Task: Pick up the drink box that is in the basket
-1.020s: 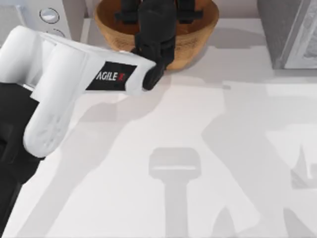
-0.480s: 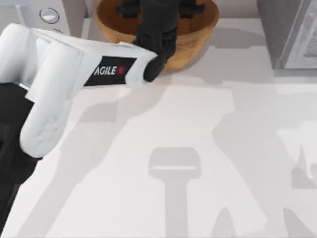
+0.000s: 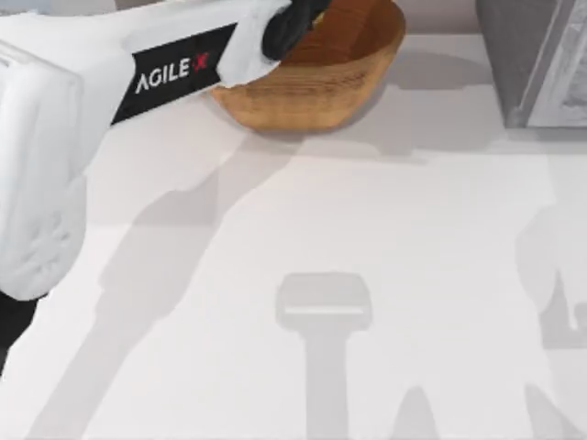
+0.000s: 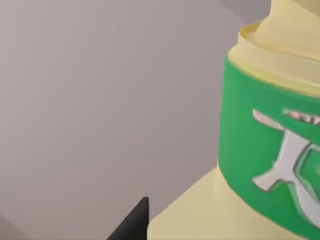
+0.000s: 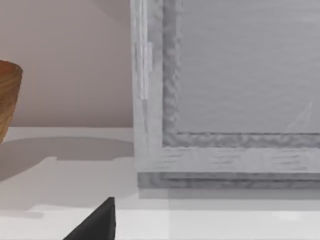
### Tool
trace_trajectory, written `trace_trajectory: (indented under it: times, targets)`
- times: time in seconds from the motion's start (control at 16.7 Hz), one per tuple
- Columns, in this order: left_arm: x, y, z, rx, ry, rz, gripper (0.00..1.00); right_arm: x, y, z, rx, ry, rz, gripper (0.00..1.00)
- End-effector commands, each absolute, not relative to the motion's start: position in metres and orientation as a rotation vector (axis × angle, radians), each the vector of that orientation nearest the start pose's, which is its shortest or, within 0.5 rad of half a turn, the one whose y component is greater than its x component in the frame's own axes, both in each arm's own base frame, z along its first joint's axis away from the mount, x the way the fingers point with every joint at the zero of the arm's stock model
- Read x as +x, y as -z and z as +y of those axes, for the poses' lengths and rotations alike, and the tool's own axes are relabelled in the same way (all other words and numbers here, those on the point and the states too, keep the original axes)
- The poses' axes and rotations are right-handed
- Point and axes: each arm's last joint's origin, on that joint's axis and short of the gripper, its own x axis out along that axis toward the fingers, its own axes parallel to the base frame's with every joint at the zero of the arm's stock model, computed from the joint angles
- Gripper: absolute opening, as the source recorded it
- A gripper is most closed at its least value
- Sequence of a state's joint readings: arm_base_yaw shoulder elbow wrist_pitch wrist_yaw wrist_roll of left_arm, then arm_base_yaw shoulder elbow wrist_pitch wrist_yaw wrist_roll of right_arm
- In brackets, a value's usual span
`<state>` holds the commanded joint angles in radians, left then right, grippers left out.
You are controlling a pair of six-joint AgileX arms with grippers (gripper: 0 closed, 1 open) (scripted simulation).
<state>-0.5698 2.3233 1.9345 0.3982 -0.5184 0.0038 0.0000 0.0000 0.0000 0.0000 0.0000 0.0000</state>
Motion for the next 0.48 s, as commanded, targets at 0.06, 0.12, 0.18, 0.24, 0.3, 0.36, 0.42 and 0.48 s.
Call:
trace_trajectory:
  times: [0.06,0.12,0.18,0.24,0.3,0.36,0.42,0.48]
  targets:
    - [0.474,-0.266,-0.277,-0.012,0.024,-0.003,0.0,0.106,-0.16,-0.001,0.0,0.0,0.0,1.0]
    - [0.473,-0.275,-0.276,-0.013,0.024,-0.005,0.0,0.106,-0.16,-0.001,0.0,0.0,0.0,1.0]
    - [0.472,-0.281,-0.275,-0.013,0.023,-0.005,0.0,0.106,-0.16,-0.001,0.0,0.0,0.0,1.0]
    - [0.472,-0.285,-0.275,-0.014,0.023,-0.006,0.0,0.106,-0.16,-0.001,0.0,0.0,0.0,1.0]
    - [0.472,-0.286,-0.274,-0.014,0.023,-0.006,0.0,0.106,-0.16,-0.001,0.0,0.0,0.0,1.0]
    - [0.472,-0.286,-0.274,-0.014,0.023,-0.006,0.0,0.106,-0.16,-0.001,0.0,0.0,0.0,1.0]
    - [0.472,-0.286,-0.274,-0.014,0.023,-0.006,0.0,0.106,-0.16,-0.001,0.0,0.0,0.0,1.0]
    - [0.472,-0.284,-0.274,-0.01,0.022,-0.003,0.0,0.106,-0.16,-0.001,0.0,0.0,0.0,1.0]
